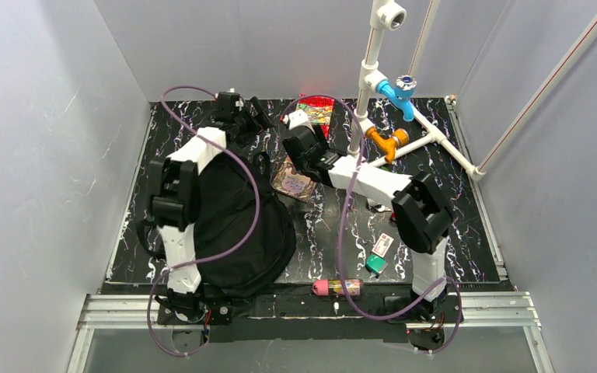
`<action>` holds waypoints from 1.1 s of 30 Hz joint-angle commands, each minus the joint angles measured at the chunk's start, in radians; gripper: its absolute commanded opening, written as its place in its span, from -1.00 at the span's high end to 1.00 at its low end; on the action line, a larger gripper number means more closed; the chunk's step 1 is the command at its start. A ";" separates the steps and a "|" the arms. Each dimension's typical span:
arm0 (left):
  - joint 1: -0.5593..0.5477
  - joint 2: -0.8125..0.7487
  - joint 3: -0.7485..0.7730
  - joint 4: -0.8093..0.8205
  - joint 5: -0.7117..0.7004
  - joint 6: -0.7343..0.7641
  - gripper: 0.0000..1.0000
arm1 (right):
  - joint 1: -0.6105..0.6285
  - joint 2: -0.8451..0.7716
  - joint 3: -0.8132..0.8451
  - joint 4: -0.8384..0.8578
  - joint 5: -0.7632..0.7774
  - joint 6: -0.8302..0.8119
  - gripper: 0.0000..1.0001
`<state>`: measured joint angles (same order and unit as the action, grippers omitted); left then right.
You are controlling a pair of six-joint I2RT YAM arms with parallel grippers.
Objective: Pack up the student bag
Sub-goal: Move the book to the center of the board.
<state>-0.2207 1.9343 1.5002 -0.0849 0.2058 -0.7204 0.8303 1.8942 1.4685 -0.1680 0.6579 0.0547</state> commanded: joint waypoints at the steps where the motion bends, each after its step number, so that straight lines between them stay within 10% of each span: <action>1: -0.001 0.218 0.288 0.032 0.065 0.013 -0.84 | -0.036 0.125 0.154 0.094 0.013 -0.050 -0.34; 8: -0.020 0.405 0.417 0.134 0.078 0.013 -0.62 | -0.090 0.354 0.381 0.098 0.132 -0.119 0.27; 13: -0.027 0.521 0.539 0.140 0.089 -0.017 -0.18 | -0.139 0.479 0.537 0.080 0.126 -0.133 0.36; 22: -0.047 0.704 0.759 0.147 0.143 -0.087 -0.11 | -0.182 0.620 0.652 0.085 0.141 -0.210 0.33; 33: -0.050 0.693 0.624 0.402 0.275 -0.299 0.42 | -0.252 0.681 0.689 -0.086 -0.193 -0.027 0.67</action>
<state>-0.2638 2.6781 2.1834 0.1959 0.4053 -0.9241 0.6121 2.5576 2.1475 -0.1623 0.6605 -0.0795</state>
